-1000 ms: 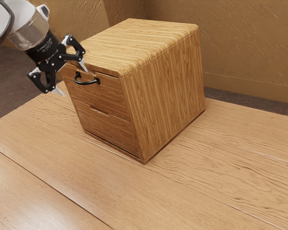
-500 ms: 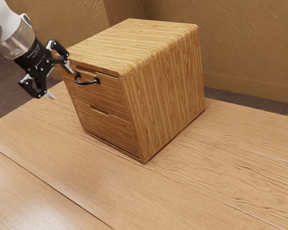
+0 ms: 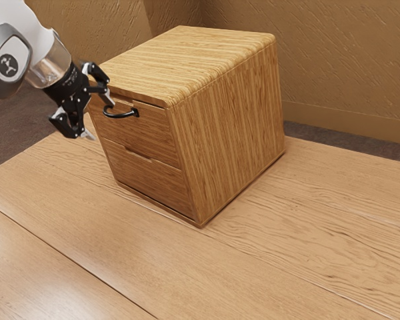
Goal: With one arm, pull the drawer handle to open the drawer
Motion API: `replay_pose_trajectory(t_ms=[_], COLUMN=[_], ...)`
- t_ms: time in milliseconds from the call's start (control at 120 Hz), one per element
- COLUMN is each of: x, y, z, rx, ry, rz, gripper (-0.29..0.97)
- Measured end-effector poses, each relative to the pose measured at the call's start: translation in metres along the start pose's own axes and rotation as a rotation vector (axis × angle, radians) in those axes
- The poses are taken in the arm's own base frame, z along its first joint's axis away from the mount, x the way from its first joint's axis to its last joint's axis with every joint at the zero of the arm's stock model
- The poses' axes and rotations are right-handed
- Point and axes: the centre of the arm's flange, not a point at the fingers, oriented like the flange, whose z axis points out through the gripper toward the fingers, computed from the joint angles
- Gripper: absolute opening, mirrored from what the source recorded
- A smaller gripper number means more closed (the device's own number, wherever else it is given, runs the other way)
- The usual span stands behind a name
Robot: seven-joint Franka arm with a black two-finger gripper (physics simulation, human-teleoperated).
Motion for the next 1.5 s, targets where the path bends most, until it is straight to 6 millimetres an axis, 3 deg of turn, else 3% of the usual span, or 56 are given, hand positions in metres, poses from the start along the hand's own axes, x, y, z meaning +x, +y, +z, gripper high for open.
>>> replay_pose_trajectory(t_ms=[842,1192,1308,1500], x=[0.004,0.004,0.009,0.015], y=[-0.003,-0.005,-0.01,-0.015], z=[0.031,0.015,0.005,0.005], rx=[0.013,-0.015,-0.026,-0.02], ry=[0.006,0.003,0.001,0.002], rz=[-0.049,-0.057,-0.066,-0.081], gripper=[0.6,0.24,0.17,0.05])
